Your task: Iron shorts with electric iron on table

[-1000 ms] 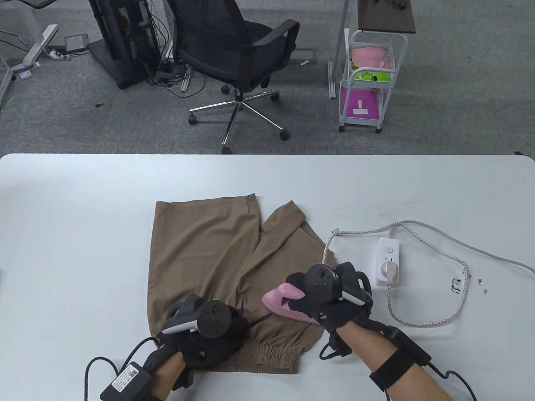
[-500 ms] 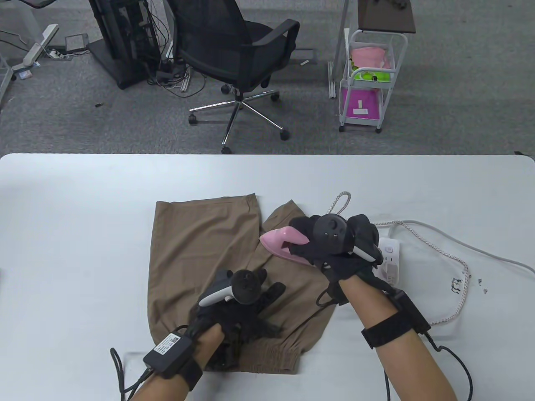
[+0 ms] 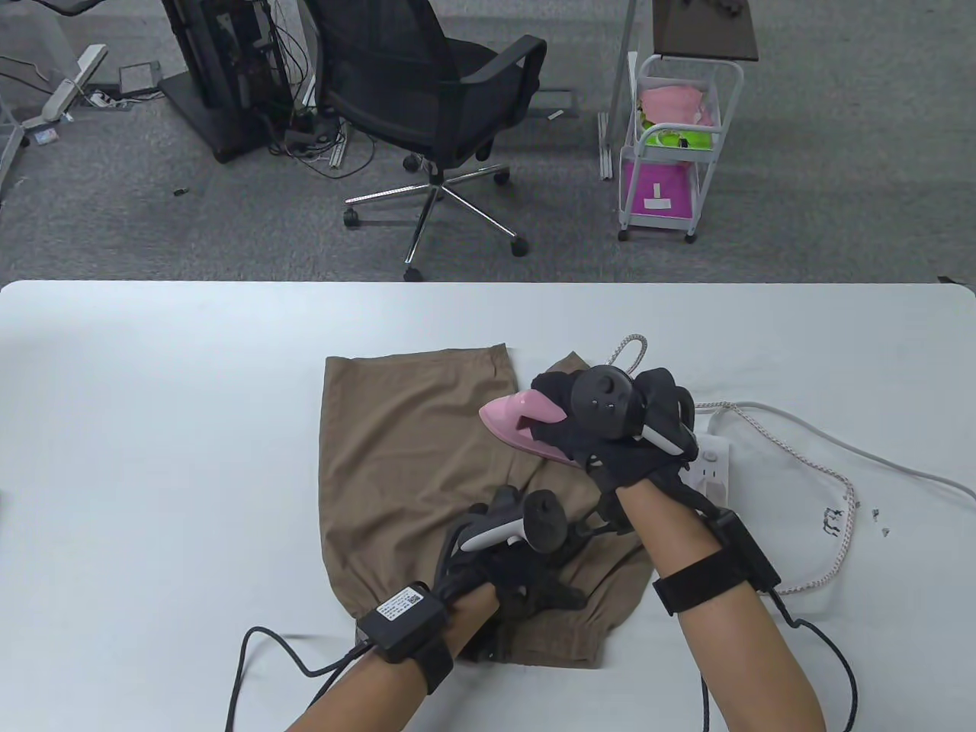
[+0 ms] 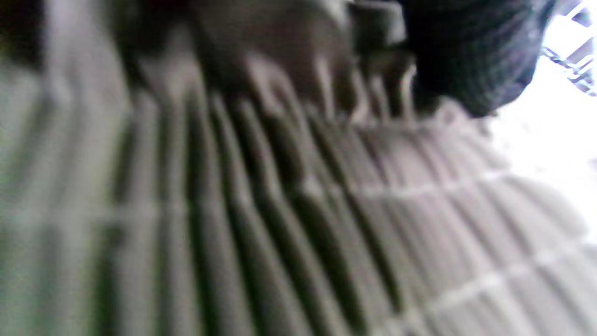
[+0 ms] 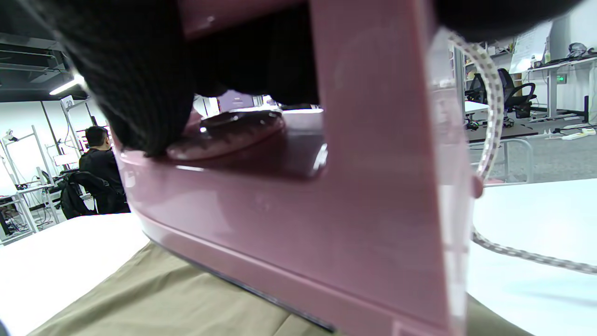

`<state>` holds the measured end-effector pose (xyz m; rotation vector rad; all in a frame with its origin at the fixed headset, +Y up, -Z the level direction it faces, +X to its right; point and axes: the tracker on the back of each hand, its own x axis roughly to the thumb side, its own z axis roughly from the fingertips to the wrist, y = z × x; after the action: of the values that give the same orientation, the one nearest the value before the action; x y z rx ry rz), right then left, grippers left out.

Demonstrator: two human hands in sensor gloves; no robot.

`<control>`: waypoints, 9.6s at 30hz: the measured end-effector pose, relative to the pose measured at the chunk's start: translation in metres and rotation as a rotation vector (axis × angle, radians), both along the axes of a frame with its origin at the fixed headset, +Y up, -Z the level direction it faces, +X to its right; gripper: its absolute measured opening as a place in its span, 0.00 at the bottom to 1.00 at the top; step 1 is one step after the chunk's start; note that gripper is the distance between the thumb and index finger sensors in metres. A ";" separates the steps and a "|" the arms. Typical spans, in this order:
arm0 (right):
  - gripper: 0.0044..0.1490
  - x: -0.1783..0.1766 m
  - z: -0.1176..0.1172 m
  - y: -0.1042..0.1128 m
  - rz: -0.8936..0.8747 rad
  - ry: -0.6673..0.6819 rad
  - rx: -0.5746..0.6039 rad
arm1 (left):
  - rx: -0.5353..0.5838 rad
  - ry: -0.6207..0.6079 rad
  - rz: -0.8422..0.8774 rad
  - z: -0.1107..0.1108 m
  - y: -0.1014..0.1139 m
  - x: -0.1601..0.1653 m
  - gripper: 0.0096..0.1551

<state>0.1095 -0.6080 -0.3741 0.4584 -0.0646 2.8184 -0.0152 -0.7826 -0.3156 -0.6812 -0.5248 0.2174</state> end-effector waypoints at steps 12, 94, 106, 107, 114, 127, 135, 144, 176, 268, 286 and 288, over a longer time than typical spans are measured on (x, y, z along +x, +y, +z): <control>0.36 -0.046 -0.024 -0.018 0.011 0.043 -0.017 | 0.228 0.118 0.038 0.047 0.049 -0.159 0.46; 0.36 -0.245 -0.093 -0.107 0.168 0.211 -0.092 | 0.159 0.027 -0.038 0.067 0.013 -0.207 0.41; 0.36 -0.167 -0.089 -0.107 0.177 0.105 -0.100 | 0.160 0.028 -0.047 0.068 0.013 -0.207 0.41; 0.36 -0.160 -0.089 -0.107 0.175 0.093 -0.111 | 0.161 0.028 -0.047 0.068 0.013 -0.207 0.41; 0.36 -0.120 -0.085 -0.106 0.174 0.034 -0.118 | 0.163 0.024 -0.048 0.068 0.013 -0.206 0.41; 0.36 -0.171 -0.081 -0.108 0.133 0.144 -0.116 | 0.162 0.027 -0.040 0.068 0.013 -0.206 0.41; 0.36 -0.215 -0.067 -0.106 0.101 0.246 -0.139 | 0.162 0.040 -0.046 0.069 0.013 -0.207 0.41; 0.36 -0.214 -0.061 -0.107 0.154 0.239 -0.108 | 0.161 0.034 -0.049 0.069 0.013 -0.207 0.41; 0.36 -0.151 -0.059 -0.107 0.155 0.143 -0.108 | 0.163 0.028 -0.058 0.068 0.014 -0.206 0.41; 0.35 -0.096 0.025 -0.103 0.208 0.241 -0.150 | 0.160 0.023 -0.070 0.069 0.014 -0.205 0.41; 0.36 -0.184 0.026 -0.106 0.183 0.360 -0.172 | 0.160 0.023 -0.070 0.069 0.014 -0.204 0.42; 0.36 -0.196 0.027 -0.105 0.187 0.374 -0.171 | 0.161 0.023 -0.070 0.069 0.014 -0.204 0.42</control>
<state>-0.0862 -0.7131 -0.3466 0.9842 0.3075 2.8284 -0.2196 -0.7685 -0.2465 -0.5390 -0.4901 0.1154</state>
